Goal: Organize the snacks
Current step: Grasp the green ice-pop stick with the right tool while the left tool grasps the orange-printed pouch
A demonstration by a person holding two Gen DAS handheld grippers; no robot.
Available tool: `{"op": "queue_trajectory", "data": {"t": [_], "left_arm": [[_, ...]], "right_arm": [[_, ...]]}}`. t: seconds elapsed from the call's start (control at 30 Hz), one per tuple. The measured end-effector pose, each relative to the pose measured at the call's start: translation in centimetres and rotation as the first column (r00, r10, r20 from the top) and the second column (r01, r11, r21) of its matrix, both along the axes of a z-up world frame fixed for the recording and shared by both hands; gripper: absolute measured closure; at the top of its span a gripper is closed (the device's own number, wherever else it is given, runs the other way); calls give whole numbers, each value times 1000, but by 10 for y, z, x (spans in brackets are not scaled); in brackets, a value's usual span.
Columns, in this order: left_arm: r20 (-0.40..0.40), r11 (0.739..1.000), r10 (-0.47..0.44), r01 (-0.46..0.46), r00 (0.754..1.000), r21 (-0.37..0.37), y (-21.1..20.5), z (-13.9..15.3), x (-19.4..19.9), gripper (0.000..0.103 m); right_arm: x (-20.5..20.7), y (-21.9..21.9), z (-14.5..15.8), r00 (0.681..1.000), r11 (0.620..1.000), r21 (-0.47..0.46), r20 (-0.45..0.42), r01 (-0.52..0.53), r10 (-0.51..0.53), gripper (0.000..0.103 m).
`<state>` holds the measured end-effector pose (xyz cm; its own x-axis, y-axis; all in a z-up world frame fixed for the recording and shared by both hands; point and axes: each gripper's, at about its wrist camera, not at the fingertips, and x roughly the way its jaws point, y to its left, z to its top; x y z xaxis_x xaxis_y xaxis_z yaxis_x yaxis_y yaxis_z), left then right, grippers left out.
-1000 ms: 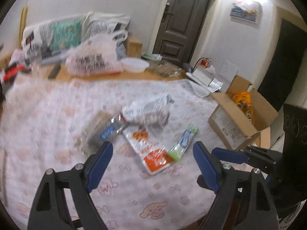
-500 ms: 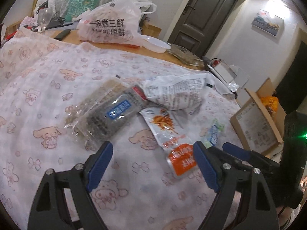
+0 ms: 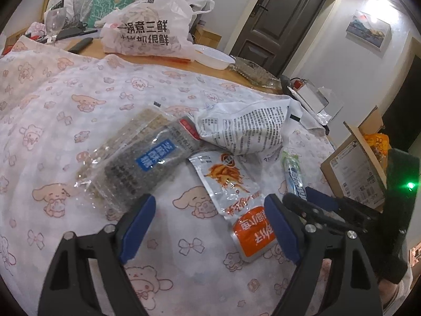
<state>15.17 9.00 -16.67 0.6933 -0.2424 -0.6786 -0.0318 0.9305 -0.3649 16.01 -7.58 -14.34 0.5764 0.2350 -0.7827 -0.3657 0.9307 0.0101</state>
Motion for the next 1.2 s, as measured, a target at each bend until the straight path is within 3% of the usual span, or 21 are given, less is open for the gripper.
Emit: {"op": "queue_trajectory", "data": {"t": [0.07, 0.27, 0.33, 0.43, 0.63, 0.93, 1.2], "left_arm": [[-5, 1000, -3, 3, 1000, 14, -5, 0, 2, 24], [-30, 996, -20, 23, 999, 87, -30, 1, 11, 26], [-41, 989, -20, 25, 999, 142, -44, 0, 16, 26], [-64, 968, 2, 14, 998, 249, -66, -2, 25, 25], [-87, 932, 65, -30, 994, 360, -89, -6, 38, 23], [-83, 930, 45, -11, 996, 367, -91, -5, 26, 32], [-89, 935, -117, 140, 989, 325, -96, -3, -20, 34]], "right_arm": [[-6, -3, 1, 1000, 999, -20, 6, -25, 25, 75], [-23, -17, 2, 998, 997, -59, 36, -49, 51, 76], [-27, -20, 1, 997, 995, -73, 52, -61, 65, 76], [-31, -20, 0, 994, 993, -89, 74, -78, 85, 76], [-43, -22, -1, 988, 988, -115, 103, -107, 119, 76], [-47, -31, -1, 988, 991, -70, 92, -116, 122, 76], [-66, -45, 1, 979, 980, -8, 49, -199, 199, 76]]}}
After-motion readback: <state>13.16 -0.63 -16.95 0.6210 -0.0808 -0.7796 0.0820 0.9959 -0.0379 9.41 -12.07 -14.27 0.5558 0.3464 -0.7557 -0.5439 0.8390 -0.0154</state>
